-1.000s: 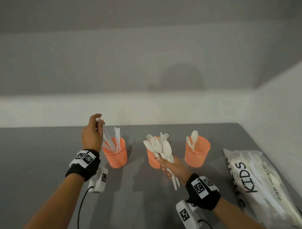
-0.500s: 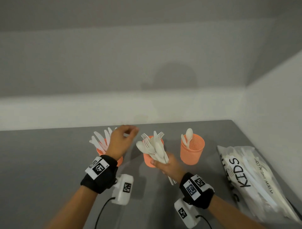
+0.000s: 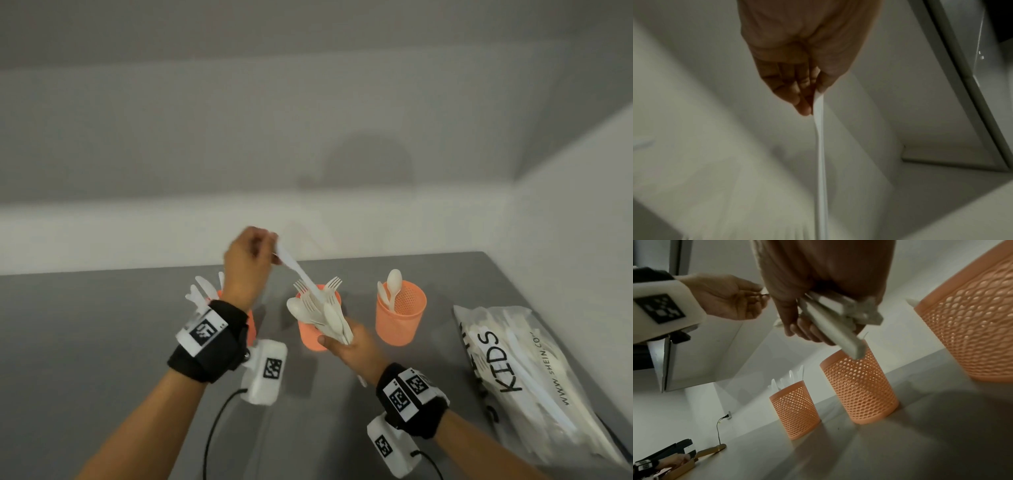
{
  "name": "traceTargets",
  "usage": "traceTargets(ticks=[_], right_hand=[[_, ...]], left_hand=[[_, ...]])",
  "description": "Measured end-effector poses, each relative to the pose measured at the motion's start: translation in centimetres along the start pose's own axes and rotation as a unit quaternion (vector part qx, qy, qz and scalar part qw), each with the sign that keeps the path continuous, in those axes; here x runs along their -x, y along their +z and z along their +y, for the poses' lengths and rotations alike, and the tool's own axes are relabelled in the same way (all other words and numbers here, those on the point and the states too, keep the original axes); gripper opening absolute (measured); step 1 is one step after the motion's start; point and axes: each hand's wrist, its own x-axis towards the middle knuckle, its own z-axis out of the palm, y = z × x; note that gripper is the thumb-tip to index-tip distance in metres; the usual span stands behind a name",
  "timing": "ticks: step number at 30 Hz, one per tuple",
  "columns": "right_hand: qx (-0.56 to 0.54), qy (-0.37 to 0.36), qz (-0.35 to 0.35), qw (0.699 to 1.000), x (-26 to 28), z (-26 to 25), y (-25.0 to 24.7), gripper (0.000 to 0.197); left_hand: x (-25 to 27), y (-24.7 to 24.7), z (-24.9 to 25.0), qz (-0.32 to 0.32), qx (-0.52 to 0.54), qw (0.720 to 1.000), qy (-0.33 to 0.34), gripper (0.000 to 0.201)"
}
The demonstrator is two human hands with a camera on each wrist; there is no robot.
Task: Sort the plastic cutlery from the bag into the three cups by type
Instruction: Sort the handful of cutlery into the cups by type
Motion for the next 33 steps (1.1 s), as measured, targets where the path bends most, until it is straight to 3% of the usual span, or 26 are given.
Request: traceTargets(ticks=[4,7,11,16,19,21,24,27,31,33], right_hand=[[-0.063,0.036,-0.009,0.997,-0.1,-0.2,-0.1,0.015],[-0.096,0.068,-0.005,0.993,-0.3,-0.4,0.0,0.008],[-0.118,0.090,-0.012,0.989,-0.5,-0.5,0.2,0.020],[-0.149,0.109,-0.029,0.982,-0.3,-0.8,0.3,0.017],[-0.185,0.120,-0.034,0.975,-0.2,-1.0,-0.1,0.016],[-0.212,0.121,-0.033,0.969,-0.2,-0.9,-0.3,0.015],[-0.228,0.120,-0.026,0.966,-0.2,-1.0,-0.3,0.016],[-0.226,0.111,-0.017,0.968,-0.2,-1.4,0.2,0.016],[-0.154,0.084,0.003,0.985,-0.4,-1.4,1.4,0.013],[-0.120,0.069,0.016,0.990,-0.5,-1.1,1.8,0.033]], left_hand=[[-2.9,-5.3,0.2,0.178,0.002,0.982,0.067,0.012],[-3.6,-7.8,-1.5,0.227,-0.065,0.968,0.086,0.015],[-2.3,-8.1,-5.2,0.181,-0.218,0.956,0.077,0.021],[-0.8,-6.3,-10.4,0.073,-0.281,0.956,-0.032,0.021],[-0.5,-5.8,-12.0,0.000,-0.338,0.937,-0.089,0.022],[-0.4,-5.4,-11.8,0.003,-0.354,0.930,-0.097,0.025],[0.7,-4.1,-9.4,0.045,-0.279,0.959,-0.033,0.026],[3.1,-1.5,-6.2,-0.002,-0.121,0.992,-0.034,0.019],[5.6,2.2,-3.8,-0.074,-0.055,0.994,-0.059,0.016],[6.3,3.6,-3.4,-0.082,-0.065,0.992,-0.067,0.022]])
